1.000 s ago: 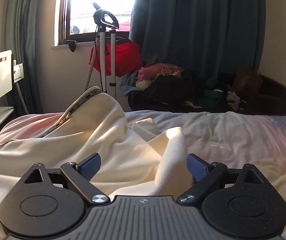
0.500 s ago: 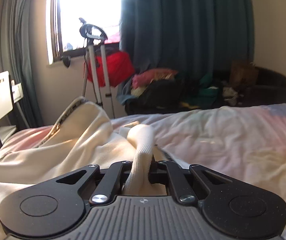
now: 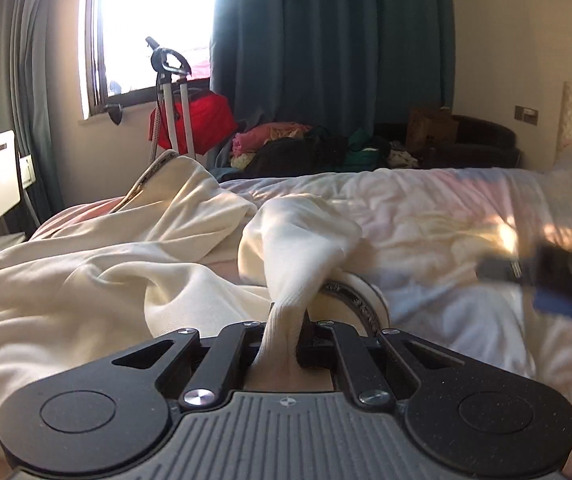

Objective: Fold clothes

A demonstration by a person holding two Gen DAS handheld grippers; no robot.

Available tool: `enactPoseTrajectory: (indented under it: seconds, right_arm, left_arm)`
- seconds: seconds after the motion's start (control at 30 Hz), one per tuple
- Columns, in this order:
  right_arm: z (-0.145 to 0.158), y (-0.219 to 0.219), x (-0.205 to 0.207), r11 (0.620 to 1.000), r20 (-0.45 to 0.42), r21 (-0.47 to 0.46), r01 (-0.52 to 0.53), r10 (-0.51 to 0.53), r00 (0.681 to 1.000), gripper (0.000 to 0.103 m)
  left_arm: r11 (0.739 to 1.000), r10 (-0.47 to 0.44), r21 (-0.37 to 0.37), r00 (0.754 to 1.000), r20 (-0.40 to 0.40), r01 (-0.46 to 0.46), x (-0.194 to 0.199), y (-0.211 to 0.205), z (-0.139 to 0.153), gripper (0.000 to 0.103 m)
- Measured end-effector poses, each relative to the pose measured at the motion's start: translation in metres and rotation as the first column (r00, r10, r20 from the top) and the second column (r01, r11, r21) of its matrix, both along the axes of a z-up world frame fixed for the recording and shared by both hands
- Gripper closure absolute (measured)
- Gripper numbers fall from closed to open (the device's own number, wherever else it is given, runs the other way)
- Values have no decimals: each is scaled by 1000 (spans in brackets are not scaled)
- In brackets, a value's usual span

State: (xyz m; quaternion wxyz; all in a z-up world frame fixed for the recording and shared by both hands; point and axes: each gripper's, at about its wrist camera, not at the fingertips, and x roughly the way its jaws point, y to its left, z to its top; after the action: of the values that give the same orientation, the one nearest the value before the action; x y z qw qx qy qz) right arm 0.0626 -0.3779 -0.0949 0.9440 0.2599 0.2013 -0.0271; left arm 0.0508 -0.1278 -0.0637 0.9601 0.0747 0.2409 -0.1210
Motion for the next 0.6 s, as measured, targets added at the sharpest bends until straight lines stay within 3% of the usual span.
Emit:
enactPoseTrajectory:
  seconds: [0.17,0.27,0.33,0.47,0.6]
  right_arm:
    - [1,5,-3,999,-8,19,-43,44,999,4]
    - [1,5,-3,991,0,97,-91,92,996,4]
    - [1,5,-3,980,11,155,-122,122,992,5]
    - [-12,1,-3,928,4,333,-164,173,985,5]
    - [-29,0,3,852,-13,492,-180,213,977,4]
  left_arm:
    - [997,-7,-75,998,-57,3,-29,29,-14,89]
    - [989,-8,-146,998,-61,-1,-36,45,-12,81]
    - [984,5,-179,999,-48,-13,-42,53,-7,58]
    - [973,27,-231,1000,-7,-28,-49,62,9,44]
    - [959,52,-282,998,27,-42,-55,74,24,28]
